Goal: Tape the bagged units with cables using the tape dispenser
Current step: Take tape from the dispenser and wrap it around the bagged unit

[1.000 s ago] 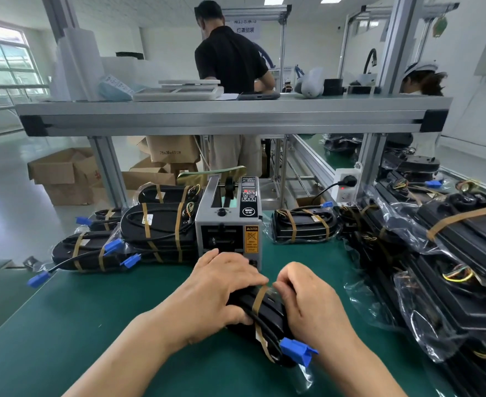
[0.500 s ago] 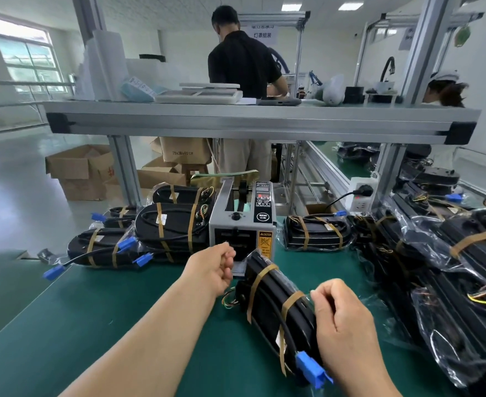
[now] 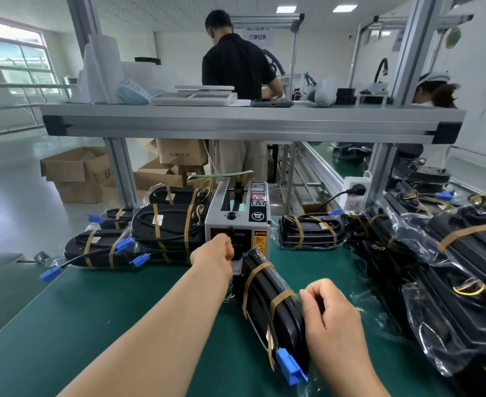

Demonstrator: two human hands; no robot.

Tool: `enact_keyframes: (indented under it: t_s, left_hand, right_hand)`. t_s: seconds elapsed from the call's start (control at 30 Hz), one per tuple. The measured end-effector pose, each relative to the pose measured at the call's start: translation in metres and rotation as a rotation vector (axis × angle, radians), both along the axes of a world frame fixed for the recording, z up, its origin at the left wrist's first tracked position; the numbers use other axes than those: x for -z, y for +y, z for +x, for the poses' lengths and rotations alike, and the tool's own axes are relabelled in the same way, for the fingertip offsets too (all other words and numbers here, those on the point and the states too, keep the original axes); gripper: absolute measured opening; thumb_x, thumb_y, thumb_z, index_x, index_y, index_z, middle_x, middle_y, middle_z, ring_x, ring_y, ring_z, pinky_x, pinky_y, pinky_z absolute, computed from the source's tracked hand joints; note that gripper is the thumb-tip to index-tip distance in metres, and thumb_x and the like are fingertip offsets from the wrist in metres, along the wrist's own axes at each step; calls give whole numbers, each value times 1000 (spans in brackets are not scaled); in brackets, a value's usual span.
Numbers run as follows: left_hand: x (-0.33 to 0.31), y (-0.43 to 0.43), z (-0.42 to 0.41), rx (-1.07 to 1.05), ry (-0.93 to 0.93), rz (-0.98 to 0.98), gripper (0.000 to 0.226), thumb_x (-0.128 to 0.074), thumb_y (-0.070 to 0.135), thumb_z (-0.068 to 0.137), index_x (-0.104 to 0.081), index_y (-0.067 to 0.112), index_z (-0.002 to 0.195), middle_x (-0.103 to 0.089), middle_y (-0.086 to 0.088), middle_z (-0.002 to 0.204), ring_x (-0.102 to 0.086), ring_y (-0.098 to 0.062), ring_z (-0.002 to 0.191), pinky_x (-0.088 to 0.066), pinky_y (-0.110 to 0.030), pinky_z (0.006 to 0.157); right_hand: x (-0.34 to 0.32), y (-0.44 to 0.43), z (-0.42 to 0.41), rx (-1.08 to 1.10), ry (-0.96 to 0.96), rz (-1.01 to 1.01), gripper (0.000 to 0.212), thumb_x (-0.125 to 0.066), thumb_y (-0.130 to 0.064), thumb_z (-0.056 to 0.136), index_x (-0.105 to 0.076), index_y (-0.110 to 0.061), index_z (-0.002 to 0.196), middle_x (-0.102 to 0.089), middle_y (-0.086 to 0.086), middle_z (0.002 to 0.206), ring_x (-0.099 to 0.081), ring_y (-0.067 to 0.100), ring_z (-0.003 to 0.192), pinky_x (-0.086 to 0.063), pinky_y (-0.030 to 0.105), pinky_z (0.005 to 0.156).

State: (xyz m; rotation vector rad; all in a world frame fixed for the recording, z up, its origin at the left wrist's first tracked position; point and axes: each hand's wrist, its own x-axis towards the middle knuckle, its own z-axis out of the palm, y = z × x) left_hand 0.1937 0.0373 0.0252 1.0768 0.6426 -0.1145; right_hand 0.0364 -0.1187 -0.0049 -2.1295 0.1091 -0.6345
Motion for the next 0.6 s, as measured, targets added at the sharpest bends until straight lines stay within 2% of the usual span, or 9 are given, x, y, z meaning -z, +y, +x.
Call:
enact_keyframes:
  t_s: [0.07,0.13,0.27,0.37,0.47,0.6]
  left_hand:
    - [-5,4,-12,-21,-99,15,16,-65,10,85,-56,15,75,-50,6,47,-43,-5,39,-31,-18,38]
    - [-13,10,-34,93,-250,96,23,-68,11,86,-56,17,67,-51,7,50,-43,-4,40,-36,-17,40]
    - [-30,23,-92,588,-524,297,27,-66,14,88,-65,20,62,-55,1,62,-45,-8,50,-41,-16,49]
    - [-33,17,-119,844,-556,476,24,-67,16,88,-69,23,64,-56,3,63,-45,-7,54,-40,-15,53]
    - [-33,9,-125,857,-570,573,17,-73,16,85,-67,17,69,-56,11,58,-45,1,50,-35,-9,50]
    - [-30,7,-122,852,-561,646,18,-75,14,84,-66,15,69,-58,16,54,-48,8,48,-36,-4,50]
  right_hand:
    - [-2,0,-2,-9,10,9,28,-59,-19,97,-50,-26,71,-57,-8,66,-54,4,75,-40,15,63]
    - [-4,-1,-4,-18,31,31,28,-59,-18,97,-51,-23,71,-56,-7,65,-53,2,73,-40,13,64]
    - [-9,1,-3,-56,83,113,27,-59,-18,98,-52,-17,72,-53,-8,63,-48,2,63,-38,16,59]
    - [-12,5,-5,-86,104,139,26,-59,-18,98,-53,-13,73,-54,-13,60,-45,3,59,-37,18,56]
    - [-13,8,-6,-96,97,145,25,-61,-17,97,-54,-11,74,-54,-18,60,-44,3,58,-37,17,55]
    - [-14,7,-7,-94,103,150,25,-61,-19,97,-54,-13,74,-54,-20,59,-44,3,58,-37,19,57]
